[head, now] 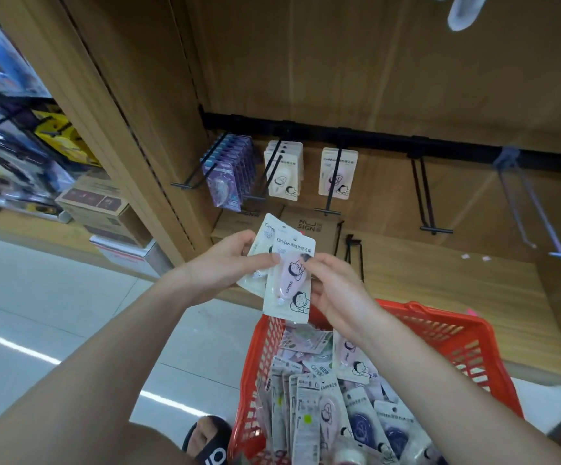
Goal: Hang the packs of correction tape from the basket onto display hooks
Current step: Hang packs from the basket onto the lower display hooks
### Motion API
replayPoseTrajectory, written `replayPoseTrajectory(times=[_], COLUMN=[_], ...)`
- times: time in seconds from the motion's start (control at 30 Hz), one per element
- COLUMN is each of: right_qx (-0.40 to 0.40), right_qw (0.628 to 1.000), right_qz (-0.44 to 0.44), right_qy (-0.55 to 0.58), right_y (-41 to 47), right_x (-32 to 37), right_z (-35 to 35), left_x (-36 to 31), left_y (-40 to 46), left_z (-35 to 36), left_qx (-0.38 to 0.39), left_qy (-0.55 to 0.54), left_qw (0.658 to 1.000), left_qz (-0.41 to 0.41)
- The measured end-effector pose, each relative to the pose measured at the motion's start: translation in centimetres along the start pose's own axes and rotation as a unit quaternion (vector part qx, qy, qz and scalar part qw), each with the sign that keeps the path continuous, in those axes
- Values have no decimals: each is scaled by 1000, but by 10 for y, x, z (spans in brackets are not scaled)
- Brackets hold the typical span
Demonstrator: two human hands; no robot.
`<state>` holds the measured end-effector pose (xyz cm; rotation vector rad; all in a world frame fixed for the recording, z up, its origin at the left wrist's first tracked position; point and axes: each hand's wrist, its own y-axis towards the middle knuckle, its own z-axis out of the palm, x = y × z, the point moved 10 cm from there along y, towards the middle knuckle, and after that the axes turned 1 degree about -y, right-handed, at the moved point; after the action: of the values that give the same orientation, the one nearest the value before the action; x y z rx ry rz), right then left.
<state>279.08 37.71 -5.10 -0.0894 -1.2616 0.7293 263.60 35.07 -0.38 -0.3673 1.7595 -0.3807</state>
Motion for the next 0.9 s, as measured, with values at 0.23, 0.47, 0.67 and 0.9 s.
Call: replayPoseTrajectory(times=[0.23,0.47,0.67,0.9], right_qx=[-83,-116,-136,-141], right_qw=[994,978,975,966], right_qz=[-67,-138,-130,-160], right_qy=[-24,-102,-115,-147], right_y=[-2,4,10,4], right_x=[26,54,51,57], right_z=[-40,-42,-42,-42], left_x=[2,6,9,14], left_y=[-1,10,19,22], left_z=[-26,-38,-35,-35], left_qx=[-86,-131,-136,-156], left_qy=[-70,-88,-103,-134], left_qw=[994,987,985,979], left_qz=[6,13,-1,-9])
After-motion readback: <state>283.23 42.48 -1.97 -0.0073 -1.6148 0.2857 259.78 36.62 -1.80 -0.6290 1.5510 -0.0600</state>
